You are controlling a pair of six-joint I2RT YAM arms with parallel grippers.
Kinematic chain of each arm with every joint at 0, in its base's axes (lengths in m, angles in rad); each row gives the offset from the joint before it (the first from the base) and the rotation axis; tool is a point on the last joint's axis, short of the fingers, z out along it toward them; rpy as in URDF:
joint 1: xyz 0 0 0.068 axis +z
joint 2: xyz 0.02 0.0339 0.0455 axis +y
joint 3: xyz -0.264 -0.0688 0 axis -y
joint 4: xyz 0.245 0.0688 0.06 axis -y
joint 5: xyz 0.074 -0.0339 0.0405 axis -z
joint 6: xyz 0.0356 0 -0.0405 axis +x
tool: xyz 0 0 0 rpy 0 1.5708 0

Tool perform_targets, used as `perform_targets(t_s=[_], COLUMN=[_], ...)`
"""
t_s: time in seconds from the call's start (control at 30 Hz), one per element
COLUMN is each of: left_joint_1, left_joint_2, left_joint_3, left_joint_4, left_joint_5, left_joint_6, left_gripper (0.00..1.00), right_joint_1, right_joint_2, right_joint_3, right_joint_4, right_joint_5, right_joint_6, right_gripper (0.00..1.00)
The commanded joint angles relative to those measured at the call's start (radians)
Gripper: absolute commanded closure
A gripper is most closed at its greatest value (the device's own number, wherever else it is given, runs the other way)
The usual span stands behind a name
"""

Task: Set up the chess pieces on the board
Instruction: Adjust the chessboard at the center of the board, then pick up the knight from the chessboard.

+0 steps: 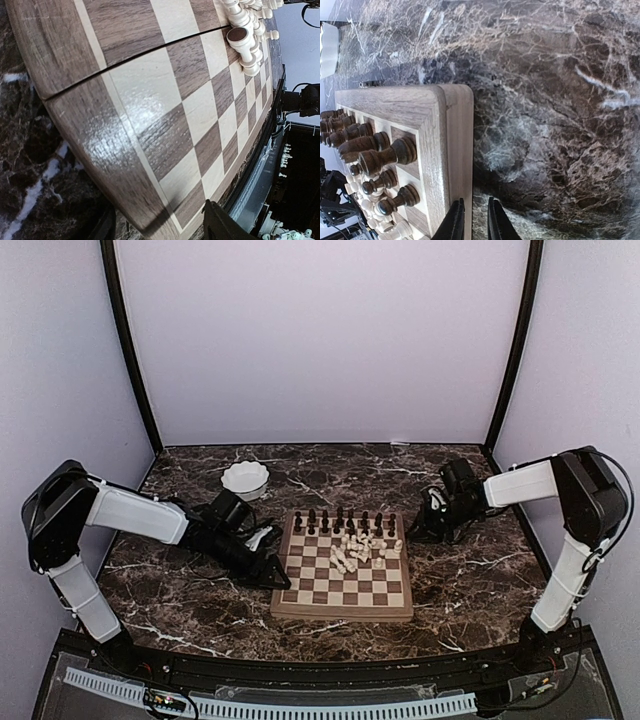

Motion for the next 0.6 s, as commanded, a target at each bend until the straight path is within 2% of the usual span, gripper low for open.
perform_targets(t_s=[0.0, 0.17, 0.33, 0.57], left_joint_1=[-0.007, -0.008, -0.007, -0.007], left_joint_2=[-0.031, -0.143, -0.2, -0.175], left_joint_3=[0.041, 0.087, 0.152, 0.2], left_joint_4=[-0.051, -0.169, -0.198, -0.12], left_joint_5=[-0.031, -0.116, -0.218, -0.228], left_joint_6=[0.039, 0.083, 0.059, -0.012], left_gripper=[0.38, 0.38, 0.37, 0.37], right_joint_1=[0.003, 0.004, 0.028, 0.104], right_joint_2=[-0.032, -0.176, -0.291, -0.269], right_joint_3=[0.034, 0.033, 0.032, 0.089], right_joint_4=[-0.064, -0.186, -0.25, -0.265], right_joint_5=[0.006, 0.101, 0.126, 0.112], right_joint_6=[-0.045, -0.119, -0.231, -0.288], right_gripper=[0.8, 0.69, 0.63, 0.56])
